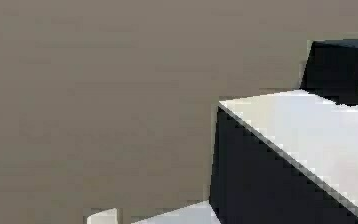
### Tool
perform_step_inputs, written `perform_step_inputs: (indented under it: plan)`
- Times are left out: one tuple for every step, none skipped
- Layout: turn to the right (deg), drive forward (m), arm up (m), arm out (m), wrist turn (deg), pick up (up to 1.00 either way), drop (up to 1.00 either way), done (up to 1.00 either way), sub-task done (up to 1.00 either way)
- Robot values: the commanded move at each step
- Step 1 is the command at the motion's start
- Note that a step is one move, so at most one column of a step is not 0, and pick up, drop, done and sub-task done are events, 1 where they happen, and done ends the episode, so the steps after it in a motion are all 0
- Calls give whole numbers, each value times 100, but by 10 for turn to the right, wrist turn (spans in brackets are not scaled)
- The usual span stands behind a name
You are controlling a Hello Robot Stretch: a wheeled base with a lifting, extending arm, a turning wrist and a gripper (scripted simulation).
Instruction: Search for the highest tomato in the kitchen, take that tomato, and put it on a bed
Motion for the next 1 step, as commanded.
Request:
perform_step_inputs:
  plan:
    - [450, 0, 0, 0, 0, 0, 0, 0, 0]
